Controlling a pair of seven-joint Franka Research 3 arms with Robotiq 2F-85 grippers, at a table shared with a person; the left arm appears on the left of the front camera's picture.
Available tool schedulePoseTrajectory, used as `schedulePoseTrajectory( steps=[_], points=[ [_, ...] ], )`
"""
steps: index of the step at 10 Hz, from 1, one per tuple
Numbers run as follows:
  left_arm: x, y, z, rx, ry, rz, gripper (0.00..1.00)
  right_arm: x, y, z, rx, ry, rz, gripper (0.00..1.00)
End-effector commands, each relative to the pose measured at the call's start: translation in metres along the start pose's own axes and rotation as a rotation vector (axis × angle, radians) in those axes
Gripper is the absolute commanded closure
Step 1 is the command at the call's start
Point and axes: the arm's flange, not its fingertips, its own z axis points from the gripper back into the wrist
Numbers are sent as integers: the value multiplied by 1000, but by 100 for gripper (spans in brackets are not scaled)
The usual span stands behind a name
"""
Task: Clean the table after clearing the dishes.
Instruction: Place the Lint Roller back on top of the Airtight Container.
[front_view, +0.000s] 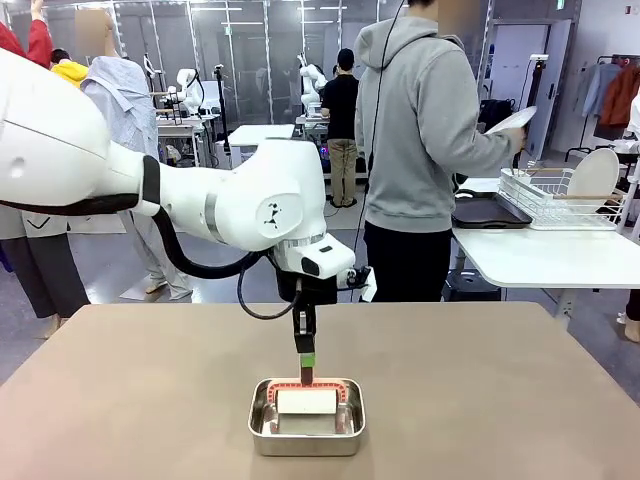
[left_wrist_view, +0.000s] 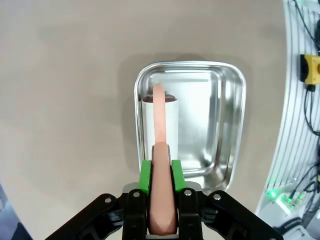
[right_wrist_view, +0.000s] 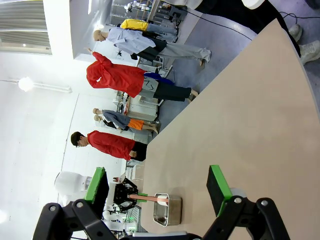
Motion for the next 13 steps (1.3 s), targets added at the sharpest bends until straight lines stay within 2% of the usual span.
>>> schedulePoseTrajectory(
  steps=[1,3,4,5,6,8,13],
  points=[
    [6,11,-6,11,32,22,80,-1,3,2,-5,14,2,0],
    [6,16,-10,-4,29,31,80,-1,3,2,-5,14,2,0],
    [7,15,-9,-4,24,33,46,-1,3,2,-5,14,2,0],
    [7,15,-8,-2,18,23,42,-1,3,2,-5,14,2,0],
    [6,14,-5,0,17,23,8,-1,3,2,-5,14,2,0],
    [3,12,0,5,7,27,0,-1,3,2,-5,14,2,0],
    [-2,10,7,9,-26,29,0,-1,3,2,-5,14,2,0]
  ],
)
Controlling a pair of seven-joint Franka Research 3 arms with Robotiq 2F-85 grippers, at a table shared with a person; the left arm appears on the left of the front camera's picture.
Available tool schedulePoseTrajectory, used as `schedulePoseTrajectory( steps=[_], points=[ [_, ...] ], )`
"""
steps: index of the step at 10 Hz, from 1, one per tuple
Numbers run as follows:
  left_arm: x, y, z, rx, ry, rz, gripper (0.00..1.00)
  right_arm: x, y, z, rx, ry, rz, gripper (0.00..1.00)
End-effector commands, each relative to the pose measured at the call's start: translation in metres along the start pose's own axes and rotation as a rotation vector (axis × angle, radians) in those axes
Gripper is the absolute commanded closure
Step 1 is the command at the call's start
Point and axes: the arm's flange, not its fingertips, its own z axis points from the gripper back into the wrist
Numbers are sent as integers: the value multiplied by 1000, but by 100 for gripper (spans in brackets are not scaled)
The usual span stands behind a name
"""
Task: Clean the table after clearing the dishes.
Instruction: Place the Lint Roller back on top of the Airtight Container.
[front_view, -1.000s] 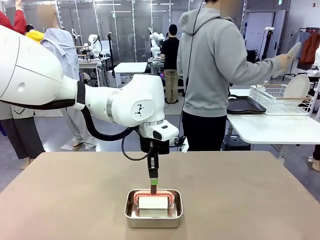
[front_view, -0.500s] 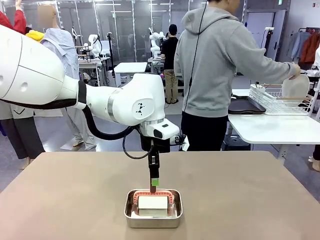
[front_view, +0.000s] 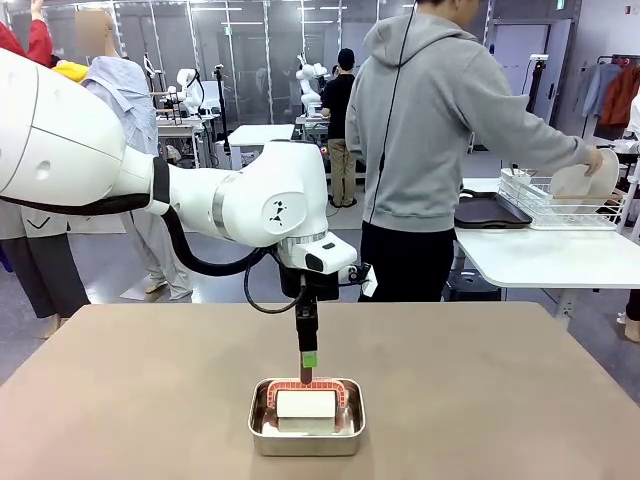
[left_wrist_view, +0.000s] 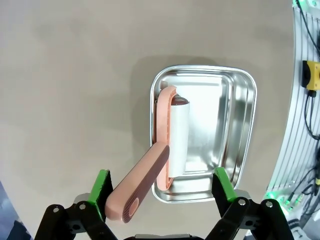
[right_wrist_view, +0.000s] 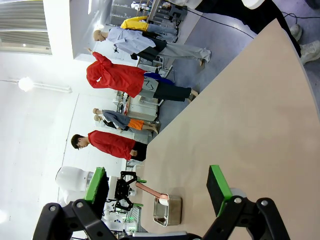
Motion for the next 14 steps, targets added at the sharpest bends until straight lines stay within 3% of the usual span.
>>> schedulePoseTrajectory(
  steps=[1,11,12,14],
  points=[
    [0,0,-2,-4,2,0,0,-1,3,2,-5,14,2,0],
    [0,0,-3,-6,2,0,0,-1,3,2,-5,14,2,0],
    [-28,21,16,-125,-168,138,0,-1,3,2,-5,14,2,0],
    [-90,33,42,-224,-379,332,0,-1,3,2,-5,14,2,0]
  ],
)
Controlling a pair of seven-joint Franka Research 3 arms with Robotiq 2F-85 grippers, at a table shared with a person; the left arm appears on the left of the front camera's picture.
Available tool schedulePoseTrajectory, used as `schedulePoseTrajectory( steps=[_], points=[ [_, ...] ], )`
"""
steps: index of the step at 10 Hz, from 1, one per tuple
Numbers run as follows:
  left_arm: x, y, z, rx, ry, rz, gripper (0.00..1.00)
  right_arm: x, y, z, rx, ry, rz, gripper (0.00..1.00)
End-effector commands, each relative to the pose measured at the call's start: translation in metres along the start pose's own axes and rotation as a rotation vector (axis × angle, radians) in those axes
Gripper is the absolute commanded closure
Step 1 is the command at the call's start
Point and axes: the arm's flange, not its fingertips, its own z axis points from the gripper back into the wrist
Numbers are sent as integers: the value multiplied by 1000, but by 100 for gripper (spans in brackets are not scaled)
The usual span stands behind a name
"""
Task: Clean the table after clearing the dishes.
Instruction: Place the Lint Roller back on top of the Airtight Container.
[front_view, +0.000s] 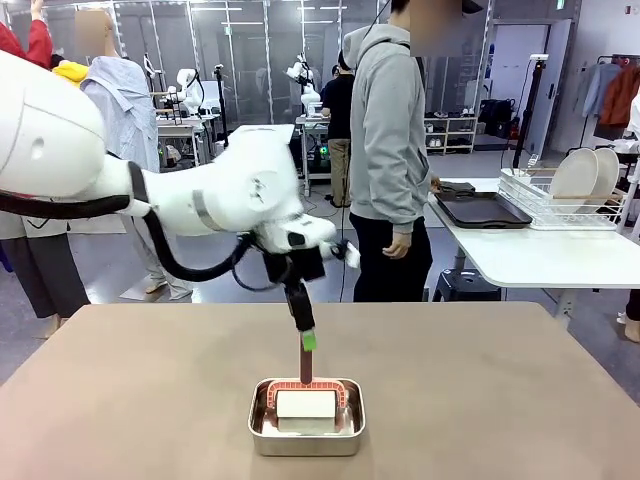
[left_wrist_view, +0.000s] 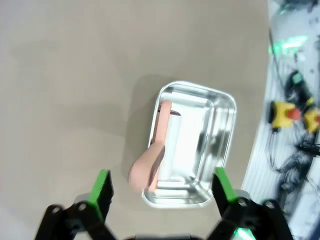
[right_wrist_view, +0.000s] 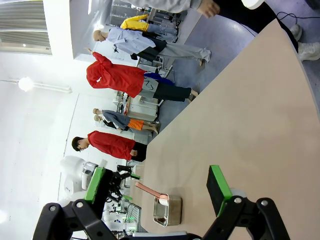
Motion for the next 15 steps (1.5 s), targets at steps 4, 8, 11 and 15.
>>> schedulePoseTrajectory(
  steps=[4,8,11,15],
  points=[
    [-238,-10,105,-178,-702,478,0,-1,3,2,-5,14,2,0],
    [-478,-29,142,-198,-891,879,0,-1,3,2,-5,14,2,0],
    [-590,-62,141,-113,-1120,1085,0,-1,3,2,-5,14,2,0],
    [-619,-75,135,-93,-1094,1123,0,-1,3,2,-5,14,2,0]
  ],
)
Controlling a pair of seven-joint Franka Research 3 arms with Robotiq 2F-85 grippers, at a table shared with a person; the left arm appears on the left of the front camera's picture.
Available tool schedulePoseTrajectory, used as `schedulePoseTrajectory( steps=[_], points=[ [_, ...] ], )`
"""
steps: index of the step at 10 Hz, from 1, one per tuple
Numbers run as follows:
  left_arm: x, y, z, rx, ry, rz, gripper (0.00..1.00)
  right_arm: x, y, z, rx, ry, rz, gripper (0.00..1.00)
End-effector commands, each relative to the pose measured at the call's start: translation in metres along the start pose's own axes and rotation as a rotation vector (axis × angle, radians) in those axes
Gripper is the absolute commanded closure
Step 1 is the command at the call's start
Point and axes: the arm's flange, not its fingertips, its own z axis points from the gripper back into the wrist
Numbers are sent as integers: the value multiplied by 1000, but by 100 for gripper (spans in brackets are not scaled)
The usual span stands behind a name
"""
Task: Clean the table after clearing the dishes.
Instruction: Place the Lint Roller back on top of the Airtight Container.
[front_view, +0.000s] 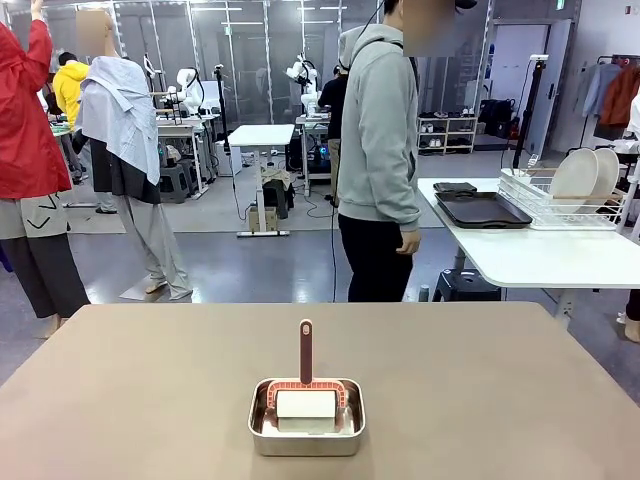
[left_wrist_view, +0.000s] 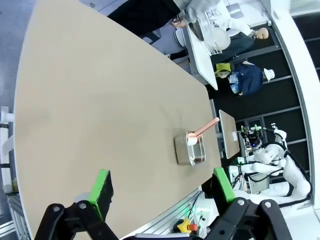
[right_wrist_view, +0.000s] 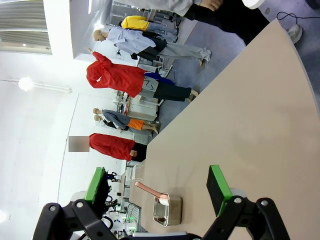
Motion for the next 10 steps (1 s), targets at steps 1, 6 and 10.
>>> schedulePoseTrajectory(
  steps=[1,6,10],
  points=[
    [3,-7,-3,-8,7,-19,0,-1,3,3,-5,13,2,0],
    [3,-7,-3,-8,7,-19,0,-1,3,3,-5,13,2,0],
    [3,-7,-3,-8,7,-19,0,-1,3,3,-5,13,2,0]
  ],
)
